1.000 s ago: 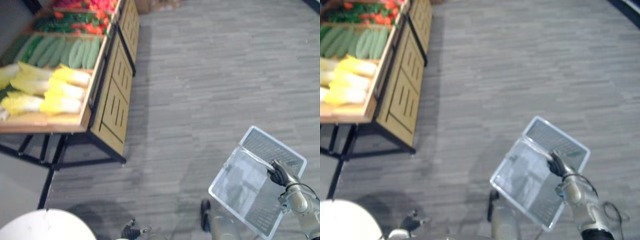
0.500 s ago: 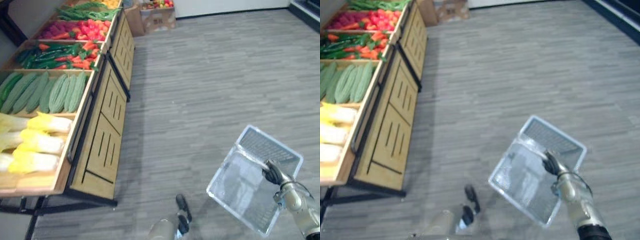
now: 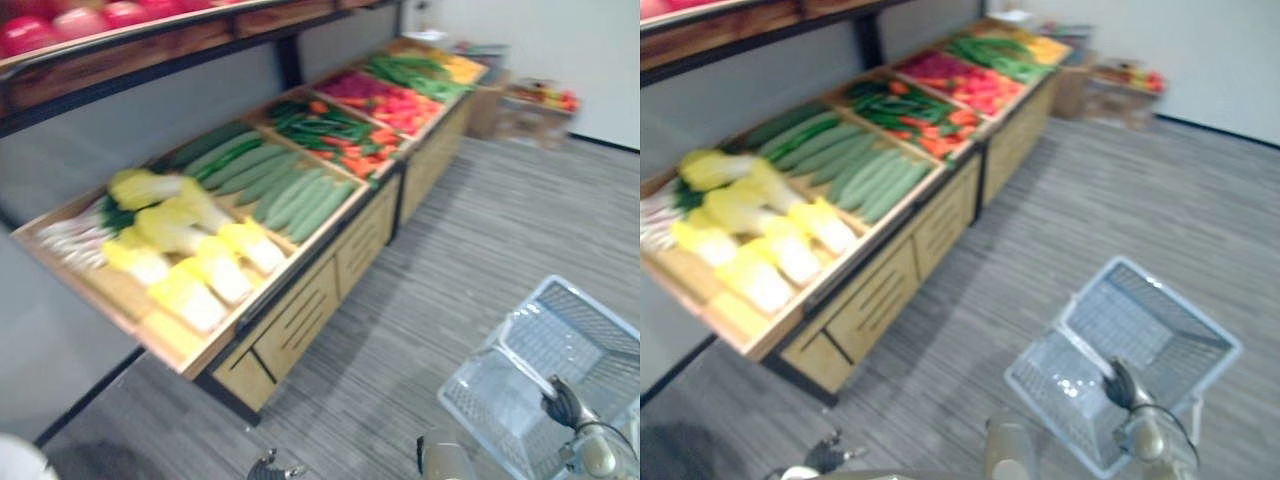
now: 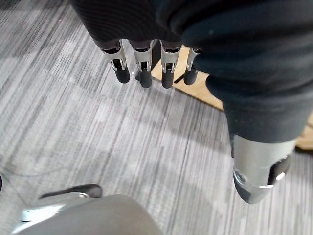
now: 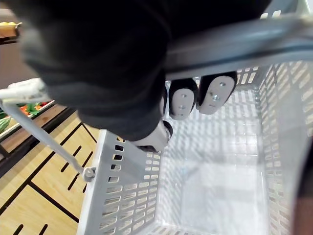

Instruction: Pick vegetable in the basket

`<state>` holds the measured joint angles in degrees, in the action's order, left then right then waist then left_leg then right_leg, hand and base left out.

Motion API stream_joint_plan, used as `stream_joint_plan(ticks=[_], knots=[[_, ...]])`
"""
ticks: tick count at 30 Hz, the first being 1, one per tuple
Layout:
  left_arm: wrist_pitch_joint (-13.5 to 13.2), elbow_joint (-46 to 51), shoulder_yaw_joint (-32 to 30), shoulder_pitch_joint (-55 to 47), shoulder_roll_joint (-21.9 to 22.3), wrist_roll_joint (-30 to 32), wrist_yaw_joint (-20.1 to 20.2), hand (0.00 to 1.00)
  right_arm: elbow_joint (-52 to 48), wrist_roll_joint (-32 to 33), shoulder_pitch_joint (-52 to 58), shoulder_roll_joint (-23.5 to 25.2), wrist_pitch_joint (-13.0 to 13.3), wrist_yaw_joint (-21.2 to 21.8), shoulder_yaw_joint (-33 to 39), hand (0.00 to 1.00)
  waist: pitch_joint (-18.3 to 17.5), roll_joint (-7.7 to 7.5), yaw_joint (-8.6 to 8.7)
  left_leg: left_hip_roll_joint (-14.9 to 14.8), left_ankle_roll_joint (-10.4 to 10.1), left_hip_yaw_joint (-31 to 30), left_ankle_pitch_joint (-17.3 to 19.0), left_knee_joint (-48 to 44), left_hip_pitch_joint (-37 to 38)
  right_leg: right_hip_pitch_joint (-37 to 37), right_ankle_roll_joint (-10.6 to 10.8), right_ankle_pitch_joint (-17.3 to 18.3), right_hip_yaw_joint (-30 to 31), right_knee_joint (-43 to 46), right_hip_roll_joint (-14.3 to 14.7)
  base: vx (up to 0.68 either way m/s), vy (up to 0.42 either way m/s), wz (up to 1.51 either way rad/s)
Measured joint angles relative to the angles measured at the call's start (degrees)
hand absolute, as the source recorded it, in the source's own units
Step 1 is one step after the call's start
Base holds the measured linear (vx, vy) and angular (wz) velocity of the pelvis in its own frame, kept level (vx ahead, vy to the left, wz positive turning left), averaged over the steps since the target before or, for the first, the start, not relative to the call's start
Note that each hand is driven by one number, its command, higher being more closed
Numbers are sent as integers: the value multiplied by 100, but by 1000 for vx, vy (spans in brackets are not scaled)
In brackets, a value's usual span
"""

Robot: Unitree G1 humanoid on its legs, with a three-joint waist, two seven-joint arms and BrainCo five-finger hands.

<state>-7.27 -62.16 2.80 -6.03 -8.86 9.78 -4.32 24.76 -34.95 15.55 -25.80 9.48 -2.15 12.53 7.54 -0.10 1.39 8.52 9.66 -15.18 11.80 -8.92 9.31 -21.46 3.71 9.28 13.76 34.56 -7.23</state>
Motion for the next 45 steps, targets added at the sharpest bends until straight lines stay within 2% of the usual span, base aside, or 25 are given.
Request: stream_joint_plan(ticks=[1, 3, 4, 5, 6, 7, 8, 9, 11, 13, 15, 16, 17, 19, 22, 28, 30, 32, 35, 36, 38, 41, 43, 44, 45], knots=[[-3, 0, 2, 12, -15, 0, -17, 0, 103, 11, -14, 43, -4, -4, 73, 100, -32, -6, -8, 6, -30, -162, 101, -85, -2, 20, 16, -36, 227, -500, -6, 359, -376, 141], [-5, -2, -186, -43, -16, -9, -60, 0, 636, 156, -40, 302, -55, -7, 422, 100, -47, -155, -156, -46, -204, -832, 595, -512, -4, 212, 184, -139, 531, -1888, -112, 336, -372, 137], [-4, 1, -290, -48, -8, -14, -66, 0, 782, 182, -26, 407, -67, -7, 563, 100, -51, -171, -180, -74, -245, -986, 737, -603, -12, 282, 224, -163, 529, -2052, -156, 281, -379, 132], [-3, 3, -420, -84, -18, -55, -97, 0, 1052, 254, -10, 566, -80, -7, 739, 100, -68, -265, -171, -122, -335, -1260, 937, -747, -21, 338, 292, -204, 412, -2101, -196, 457, -637, 166], [11, 2, -673, -127, -29, -75, -136, 0, 1548, 472, 24, 800, -116, -4, 1094, 100, -138, -343, -154, -327, -506, -1674, 1253, -928, -20, 402, 785, -622, -6, -1921, -201, 478, -651, 169], [10, 4, -807, -176, 27, -83, -151, 0, 1734, 565, 20, 884, -161, -6, 1306, 100, -149, -270, -178, -466, -590, -1664, 1294, -1008, -30, 400, 828, -784, -234, -1775, -165, 483, -631, 166], [3, 13, -1070, -251, 228, -172, -177, 0, 2063, 777, -107, 964, -281, -47, 1748, 100, -152, -86, -200, -787, -703, -1489, 1234, -1214, -146, 362, 641, -643, -609, -1419, -3, 379, -474, 117], [18, -11, -1298, -284, 354, -280, -197, 0, 2281, 926, -220, 996, -360, -55, 2000, 100, -160, 52, -183, -928, -911, -1273, 1010, -1485, -318, 377, 477, -477, -931, -1164, 17, 346, -460, 108], [42, -74, -1547, -267, 476, -314, -213, 0, 2339, 1161, -222, 1015, -431, -96, 2172, 100, -125, 133, -147, -1054, -975, -790, 603, -1868, -572, 566, 292, -363, -1320, -1082, -32, 224, -339, 93], [36, -111, -1810, -280, 529, -474, -230, 0, 2365, 1318, -122, 1140, -510, -168, 2499, 100, -92, 104, -150, -1337, -1136, 239, -146, -2270, -726, 1064, 71, -224, -1762, -1111, -205, 227, -374, 111], [31, -106, -1902, -325, 543, -497, -234, 0, 2463, 1556, -27, 1171, -522, -262, 2756, 100, -87, 75, -121, -1650, -1149, 1309, -223, -2398, -829, 1520, -3, -84, -2151, -1294, -373, 138, -289, 113], [25, -55, -1948, -341, 543, -502, -238, 0, 2464, 1753, -36, 1169, -509, -283, 2886, 100, -88, 41, -106, -1685, -1126, 1726, -280, -2228, -944, 1619, 135, 141, -2268, -1390, -471, 39, -165, 90], [32, -62, -1960, -331, 572, -503, -244, 0, 2481, 1795, -79, 1145, -509, -286, 2980, 100, -68, 92, -85, -1732, -1133, 1841, -305, -2128, -1005, 1620, 124, 171, -2347, -1343, -469, -24, -83, 78], [28, -58, -2058, -405, 570, -503, -242, 0, 2569, 1931, -185, 1154, -510, -259, 3152, 100, -90, 56, -32, -1737, -1200, 2041, -280, -1714, -949, 1590, 132, 247, -2423, -1360, -539, -47, -12, 51], [30, -55, -2047, -415, 566, -501, -242, 0, 2566, 1939, -245, 1071, -504, -238, 3363, 100, -89, 58, 17, -1639, -1361, 2319, -344, -813, -818, 1467, 314, 133, -2442, -1581, -594, -76, 57, 45], [20, 346, -1653, -320, 473, -502, -279, 0, 2578, 1932, -483, 1011, -502, -240, 3174, 100, -90, 115, -22, -1580, -1528, 2598, -243, -306, -880, 1583, 415, -590, -2352, -2565, -458, -60, 115, 8], [20, 512, -1589, -258, 396, -488, -356, 0, 2576, 1927, -508, 1007, -499, -242, 3109, 100, -95, 117, -12, -1483, -1465, 2716, -118, -200, -760, 1687, 493, -761, -2233, -2740, -466, -47, 131, -28], [-6, 661, -1480, -229, 350, -439, -436, 0, 2576, 1927, -514, 1007, -499, -250, 3082, 100, -94, 118, -6, -1377, -1403, 2732, 22, -108, -629, 1651, 498, -759, -2128, -2604, -511, -35, 150, -19], [-2, 1129, -1267, -179, 232, -373, -476, 0, 2564, 1921, -493, 1005, -501, -256, 2877, 100, -44, 22, 0, -1135, -1218, 2880, 237, -103, -489, 1216, 446, -672, -1891, -1604, -808, -57, 144, -20], [4, 1516, -1267, -216, 127, -308, -528, 0, 2563, 1913, -451, 1035, -506, -261, 2663, 100, -9, -14, 13, -1063, -1175, 2883, 250, -86, -415, 881, 224, -768, -1780, -897, -882, -35, 119, -3], [-2, 1969, -1278, -271, -45, -175, -688, 0, 2565, 1900, -321, 1113, -515, -264, 2483, 100, 23, -73, 6, -1033, -1189, 2882, 211, -6, -278, 807, 121, -841, -1750, -614, -900, 20, 124, -2], [-22, 2734, -1607, -194, -293, 12, -1006, 0, 2573, 1893, -233, 1168, -517, -267, 2188, 100, 74, -133, 5, -1057, -1138, 2886, 135, 127, -201, 887, 105, -853, -1817, -797, -863, 109, 53, -3], [-31, 3042, -1684, -48, -292, 12, -1150, 0, 2596, 1907, -199, 1191, -515, -268, 2147, 100, 126, -97, 10, -1127, -1145, 2863, 114, 143, -199, 879, 53, -888, -1839, -780, -806, 113, -12, 9], [-41, 3279, -1683, 93, -281, 16, -1258, 0, 2619, 1921, -187, 1216, -514, -266, 2128, 100, 235, -58, 10, -1246, -1154, 2772, 98, 170, -107, 773, -90, -870, -1791, -526, -702, 160, -67, 37], [-89, 3478, -1653, 208, -242, 17, -1355, 0, 2631, 1921, -132, 1299, -515, -264, 2125, 100, 238, -35, 17, -1380, -1183, 2678, 81, 170, -82, 881, -71, -701, -1678, -866, -475, 189, -109, 41]])
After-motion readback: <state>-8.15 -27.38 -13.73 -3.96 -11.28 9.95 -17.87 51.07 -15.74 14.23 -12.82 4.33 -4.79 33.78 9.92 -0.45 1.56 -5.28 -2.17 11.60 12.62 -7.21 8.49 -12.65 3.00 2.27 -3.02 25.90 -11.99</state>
